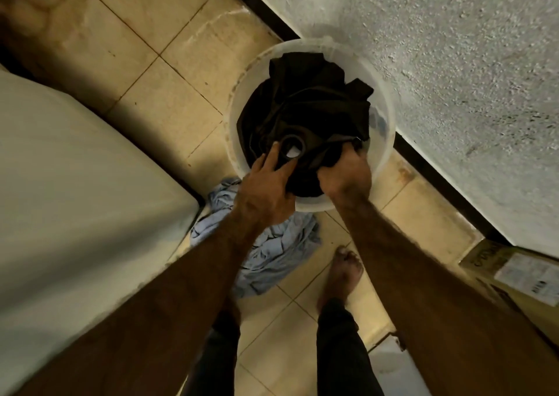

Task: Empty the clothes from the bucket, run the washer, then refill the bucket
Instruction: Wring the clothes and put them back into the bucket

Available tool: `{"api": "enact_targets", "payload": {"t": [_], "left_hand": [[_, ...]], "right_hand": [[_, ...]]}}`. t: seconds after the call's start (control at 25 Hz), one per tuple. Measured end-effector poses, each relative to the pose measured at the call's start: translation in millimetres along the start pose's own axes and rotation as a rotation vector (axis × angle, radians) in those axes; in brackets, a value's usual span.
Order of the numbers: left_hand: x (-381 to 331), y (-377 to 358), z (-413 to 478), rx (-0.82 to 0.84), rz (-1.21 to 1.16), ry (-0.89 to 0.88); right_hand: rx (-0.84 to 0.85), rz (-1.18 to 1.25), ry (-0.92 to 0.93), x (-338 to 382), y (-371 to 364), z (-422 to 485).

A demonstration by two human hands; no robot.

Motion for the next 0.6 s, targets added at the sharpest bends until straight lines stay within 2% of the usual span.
{"api": "enact_targets", "payload": {"t": [0.08,0.12,0.2,0.28,0.4,0.48,0.6], "left_hand": [[-5,-15,-5,-0.004,-0.062,-0.014],[-11,-22,-7,0.003,-0.040,-0.037],[-19,-33,-8,0.052,0.054,-0.076],[-21,-35,-7,0.109,0.116,-0.093],[-18,-31,-12,0.100,0.172,-0.117],[-19,-35,-24,0.070,0.220,-0.128],[-24,-44,-39,0.046,0.230,-0.113]], "right_hand": [[-0.266,0.109,0.104,-1,15,-34],[-0.305,0.117,0.181,-2,16,-46],[-0.140,0.032,0.298,-11,1,-55],[0.093,-0.216,0.365,-20,-16,-47],[0.287,-0.464,0.353,-26,-20,-19],[0.377,-0.563,0.317,-22,-18,-7],[0.341,-0.655,0.292,-9,-18,-6]]}}
Point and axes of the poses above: each hand's wrist, its own z-axis towards the middle knuckle, its own y-axis out of the back of the hand, x = y × z, the point moved 2 cm from there along z, towards the middle knuckle, and after that the axes turned 6 degrees about z, right-handed, at the moved point
